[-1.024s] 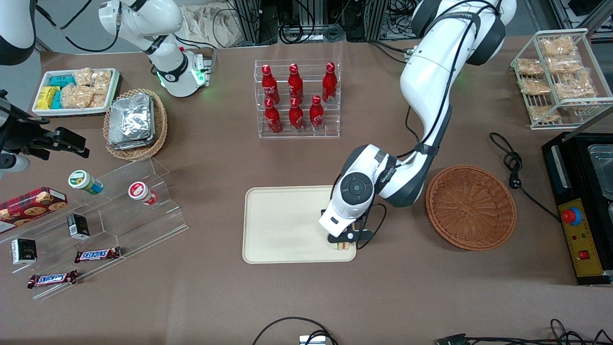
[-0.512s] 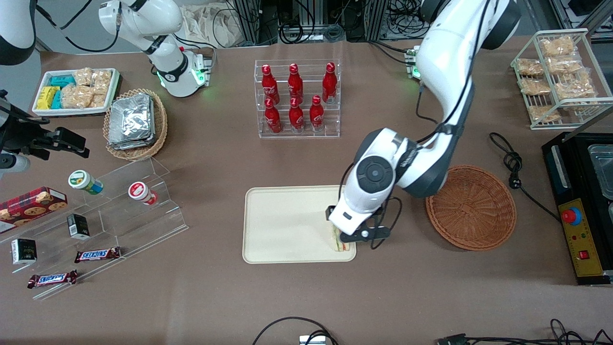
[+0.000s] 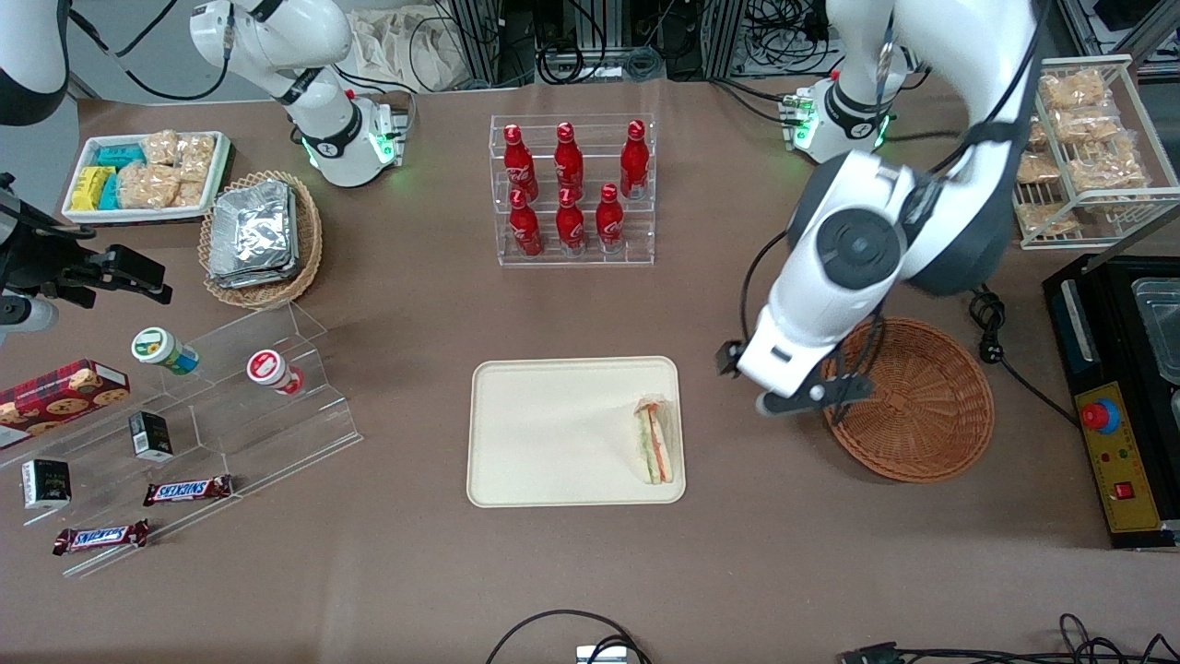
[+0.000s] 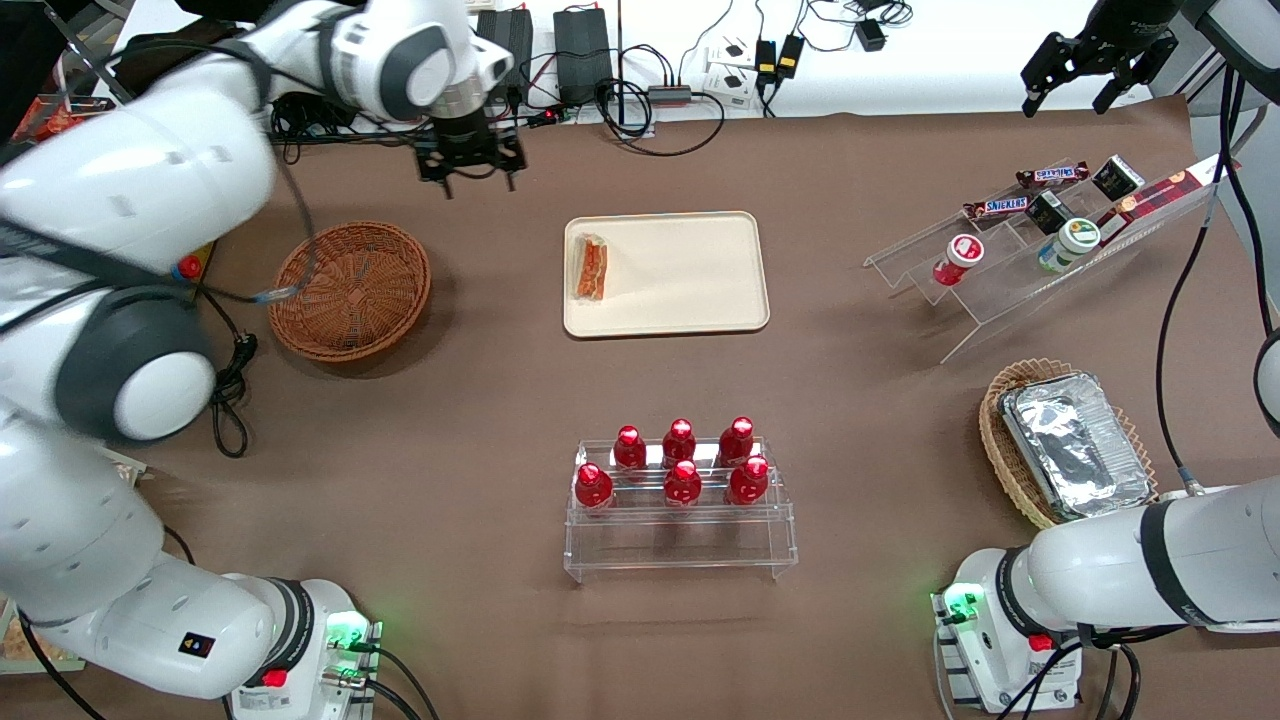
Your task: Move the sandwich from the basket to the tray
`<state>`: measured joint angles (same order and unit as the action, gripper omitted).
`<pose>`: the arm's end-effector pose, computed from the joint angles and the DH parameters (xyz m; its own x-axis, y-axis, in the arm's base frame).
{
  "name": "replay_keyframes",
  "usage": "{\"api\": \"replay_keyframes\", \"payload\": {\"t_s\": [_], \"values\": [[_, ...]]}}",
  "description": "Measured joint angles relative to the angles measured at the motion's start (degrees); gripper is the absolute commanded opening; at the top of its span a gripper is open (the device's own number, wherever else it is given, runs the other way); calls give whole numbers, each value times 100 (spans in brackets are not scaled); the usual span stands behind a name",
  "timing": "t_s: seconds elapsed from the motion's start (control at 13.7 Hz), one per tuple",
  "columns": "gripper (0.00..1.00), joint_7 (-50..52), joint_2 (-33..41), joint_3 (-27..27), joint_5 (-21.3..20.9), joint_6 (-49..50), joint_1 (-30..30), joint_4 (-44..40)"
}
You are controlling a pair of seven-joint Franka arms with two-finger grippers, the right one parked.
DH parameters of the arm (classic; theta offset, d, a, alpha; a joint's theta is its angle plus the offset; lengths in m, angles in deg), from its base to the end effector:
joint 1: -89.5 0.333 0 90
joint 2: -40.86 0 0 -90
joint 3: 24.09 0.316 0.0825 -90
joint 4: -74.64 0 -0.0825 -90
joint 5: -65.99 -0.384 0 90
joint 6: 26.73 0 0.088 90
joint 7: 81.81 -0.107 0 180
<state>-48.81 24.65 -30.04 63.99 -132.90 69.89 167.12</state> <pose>0.5818 -0.2683 0.4586 0.9919 0.1230 -0.0333 0.1221 -0.9922 -0.0266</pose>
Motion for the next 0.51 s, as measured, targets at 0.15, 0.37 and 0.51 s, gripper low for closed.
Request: {"api": "replay_keyframes", "payload": {"t_s": [0.15, 0.37, 0.51], "values": [[100, -732, 682, 12, 249, 6, 350, 631], [100, -1940, 1283, 46, 629, 72, 1109, 1055], [100, -2374, 1354, 66, 663, 98, 1659, 1018]]}}
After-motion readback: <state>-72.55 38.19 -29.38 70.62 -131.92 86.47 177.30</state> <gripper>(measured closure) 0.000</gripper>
